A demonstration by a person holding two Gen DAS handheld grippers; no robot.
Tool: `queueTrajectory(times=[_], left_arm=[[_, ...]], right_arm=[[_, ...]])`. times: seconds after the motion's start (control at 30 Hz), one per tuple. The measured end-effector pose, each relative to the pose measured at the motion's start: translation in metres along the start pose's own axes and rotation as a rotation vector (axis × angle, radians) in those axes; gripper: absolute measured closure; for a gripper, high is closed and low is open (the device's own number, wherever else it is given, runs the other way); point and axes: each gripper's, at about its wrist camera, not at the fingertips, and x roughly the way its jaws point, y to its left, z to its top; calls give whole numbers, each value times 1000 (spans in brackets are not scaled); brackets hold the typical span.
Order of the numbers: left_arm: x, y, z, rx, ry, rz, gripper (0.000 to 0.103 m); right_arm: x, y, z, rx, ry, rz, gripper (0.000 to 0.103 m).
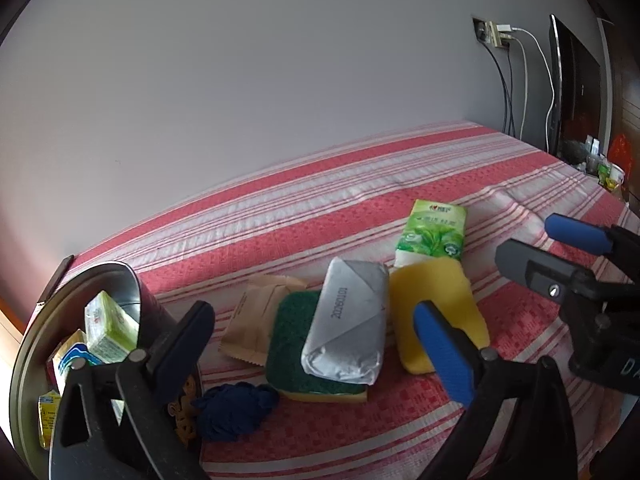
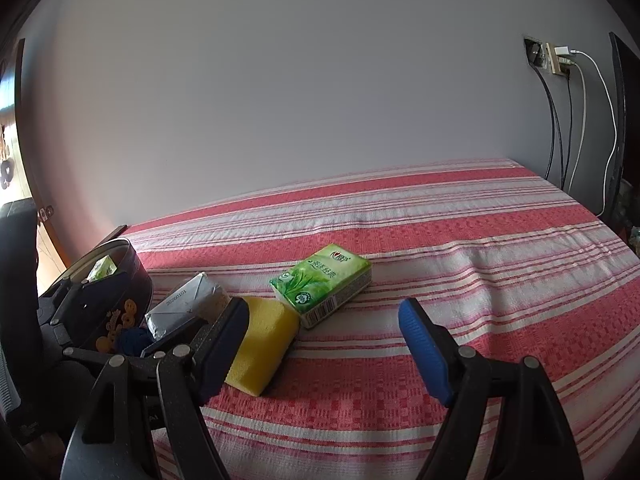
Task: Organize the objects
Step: 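Grasp the paper-wrapped white bar with the left tool while the right tool grasps the yellow sponge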
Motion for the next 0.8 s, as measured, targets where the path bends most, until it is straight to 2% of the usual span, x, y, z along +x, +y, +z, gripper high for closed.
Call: queueTrajectory(times=[0.03, 0.1, 0.13, 0.17, 0.2, 0.37, 0.5, 0.6, 0.8], left_arm=[[2, 0, 0, 1, 10, -5, 17], [6, 1, 0, -3, 33, -21, 38], [6, 2, 0, -6, 36, -38, 45], [6, 2, 1, -12, 33, -48, 61], [5, 3, 0, -17, 29, -44, 68], [0, 13, -2, -69, 13, -20, 68], [-13, 19, -6, -109, -46, 30, 68], [-23, 26, -9, -141, -88, 71, 68], [-28, 44, -14, -214, -100, 114, 68]], right_arm=[[1, 0, 0, 0, 6, 0, 24], [2, -1, 0, 4, 9, 0, 24], [2, -2, 0, 8, 11, 2, 24], [2, -2, 0, 11, 13, 2, 24], [3, -3, 0, 13, 14, 2, 24], [9, 8, -1, -9, 41, 12, 24], [19, 31, 0, -75, 85, 25, 24], [30, 46, 3, -111, 131, 0, 24], [49, 59, 5, -149, 205, -49, 23]])
